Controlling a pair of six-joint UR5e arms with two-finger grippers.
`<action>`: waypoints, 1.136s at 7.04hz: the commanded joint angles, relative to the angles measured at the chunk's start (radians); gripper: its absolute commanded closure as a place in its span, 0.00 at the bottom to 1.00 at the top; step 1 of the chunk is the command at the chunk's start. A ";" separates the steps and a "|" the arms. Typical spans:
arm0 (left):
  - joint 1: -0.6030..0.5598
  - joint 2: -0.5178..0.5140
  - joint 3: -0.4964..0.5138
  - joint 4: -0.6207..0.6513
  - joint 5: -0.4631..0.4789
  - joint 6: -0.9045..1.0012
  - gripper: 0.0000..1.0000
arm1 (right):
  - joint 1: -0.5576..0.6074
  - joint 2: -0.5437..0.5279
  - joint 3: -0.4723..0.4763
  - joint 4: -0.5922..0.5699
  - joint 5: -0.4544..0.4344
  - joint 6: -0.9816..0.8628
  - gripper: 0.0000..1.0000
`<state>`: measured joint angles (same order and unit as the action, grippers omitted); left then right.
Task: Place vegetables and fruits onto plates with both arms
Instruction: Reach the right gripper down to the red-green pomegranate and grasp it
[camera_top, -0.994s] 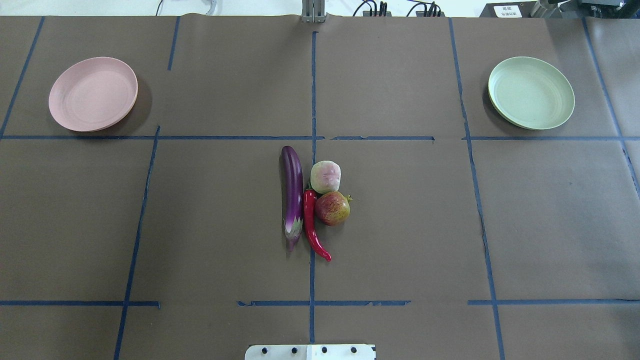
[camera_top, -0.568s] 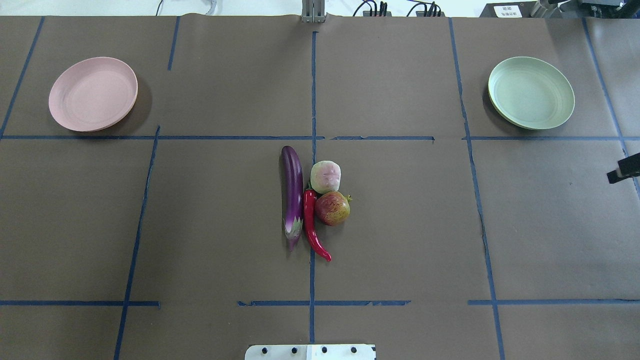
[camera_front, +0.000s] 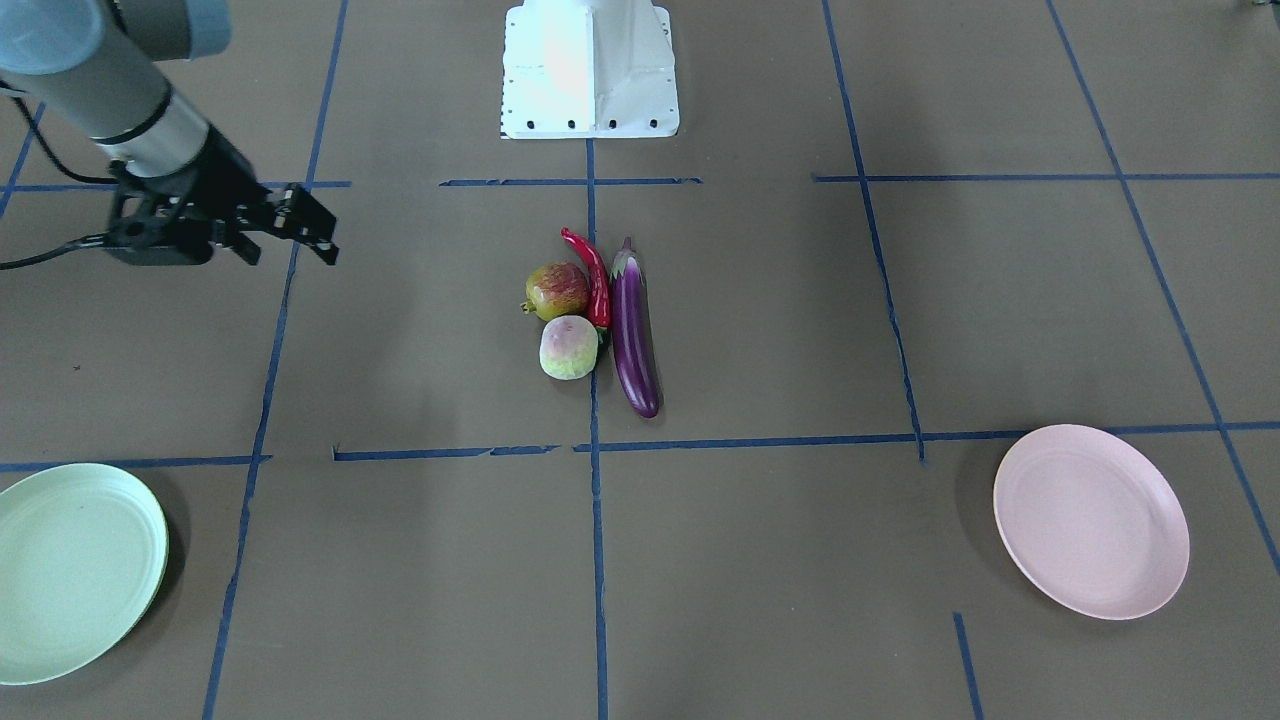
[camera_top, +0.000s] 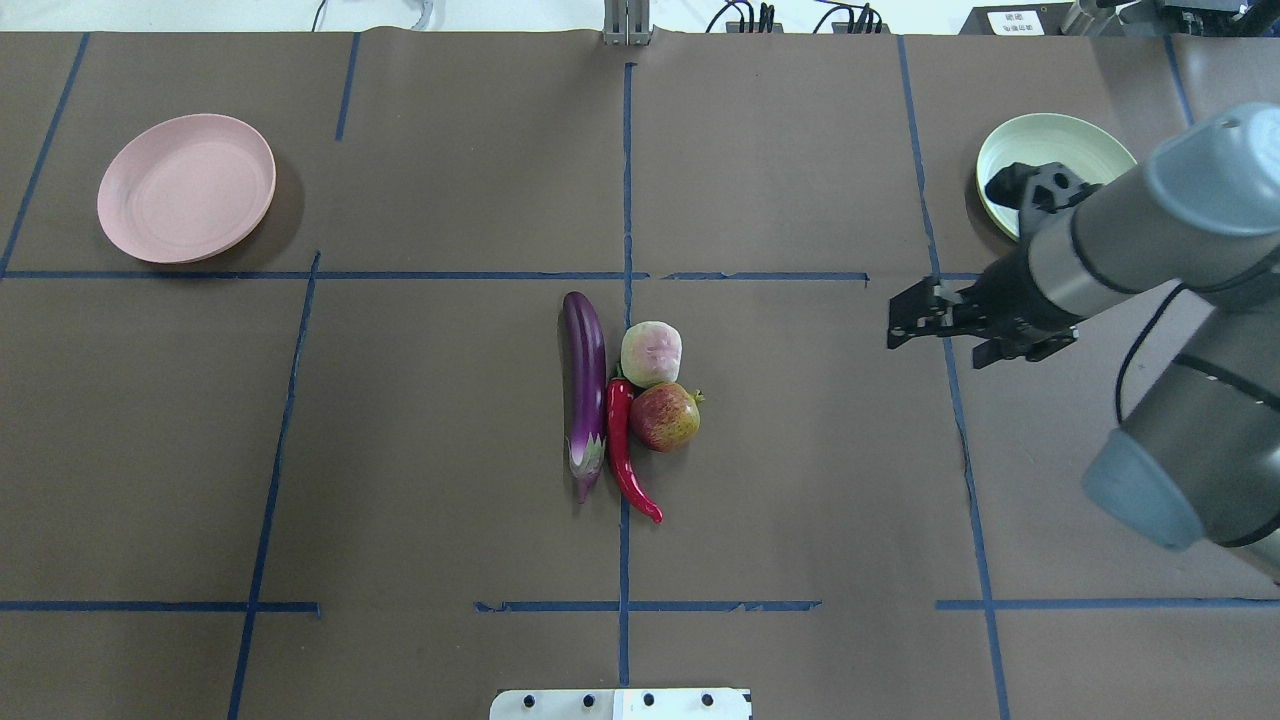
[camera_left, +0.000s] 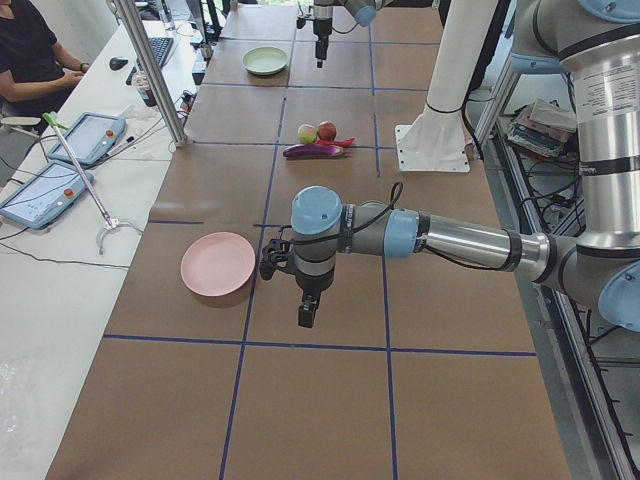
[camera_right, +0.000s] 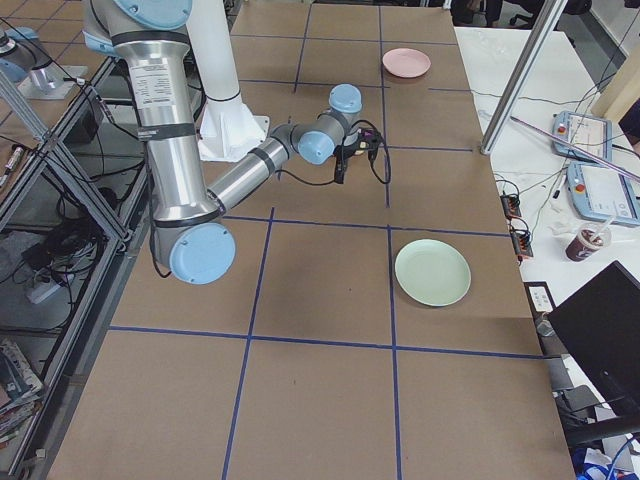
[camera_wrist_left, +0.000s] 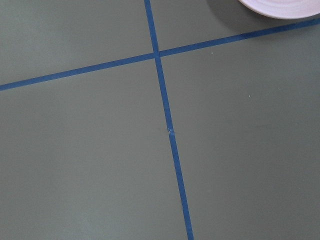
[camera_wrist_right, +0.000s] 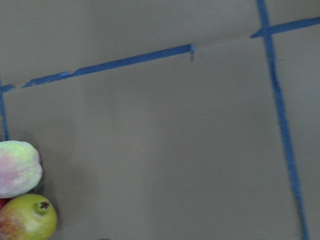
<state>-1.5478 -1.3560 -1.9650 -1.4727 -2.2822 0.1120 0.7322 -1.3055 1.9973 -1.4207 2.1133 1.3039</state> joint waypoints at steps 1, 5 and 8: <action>0.000 0.000 0.003 0.000 0.000 0.001 0.00 | -0.189 0.220 -0.055 -0.125 -0.186 0.298 0.00; 0.000 0.002 -0.003 0.002 0.000 0.002 0.00 | -0.287 0.393 -0.287 -0.158 -0.366 0.592 0.01; 0.000 0.002 -0.002 0.000 0.000 0.003 0.00 | -0.316 0.408 -0.310 -0.161 -0.368 0.595 0.01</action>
<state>-1.5478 -1.3545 -1.9670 -1.4724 -2.2825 0.1149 0.4275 -0.9060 1.7037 -1.5808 1.7473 1.8969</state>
